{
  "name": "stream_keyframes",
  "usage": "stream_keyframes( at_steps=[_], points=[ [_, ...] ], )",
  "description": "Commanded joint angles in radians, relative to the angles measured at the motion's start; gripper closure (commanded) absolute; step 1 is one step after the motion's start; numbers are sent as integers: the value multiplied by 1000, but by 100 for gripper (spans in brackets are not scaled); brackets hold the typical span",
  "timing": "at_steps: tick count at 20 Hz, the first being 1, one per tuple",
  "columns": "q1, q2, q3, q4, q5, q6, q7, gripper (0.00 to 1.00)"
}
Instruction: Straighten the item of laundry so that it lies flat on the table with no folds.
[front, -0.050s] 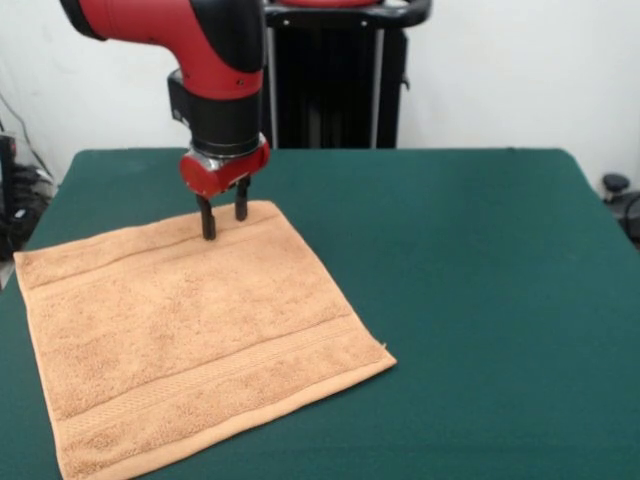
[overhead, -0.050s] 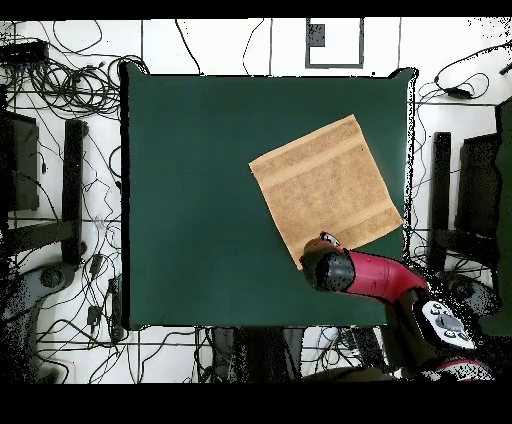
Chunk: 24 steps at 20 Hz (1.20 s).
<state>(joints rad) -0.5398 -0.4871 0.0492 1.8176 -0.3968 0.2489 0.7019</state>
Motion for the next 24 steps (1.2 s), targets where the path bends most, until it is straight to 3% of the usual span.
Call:
stream_keyframes(
  at_steps=[1, 13, 24],
  points=[
    [50, 143, 16, 45, 47, -138, 331, 0],
    [27, 161, 27, 29, 66, -148, 293, 0],
    [19, 105, 50, 16, 112, -39, 261, 0]
  ],
)
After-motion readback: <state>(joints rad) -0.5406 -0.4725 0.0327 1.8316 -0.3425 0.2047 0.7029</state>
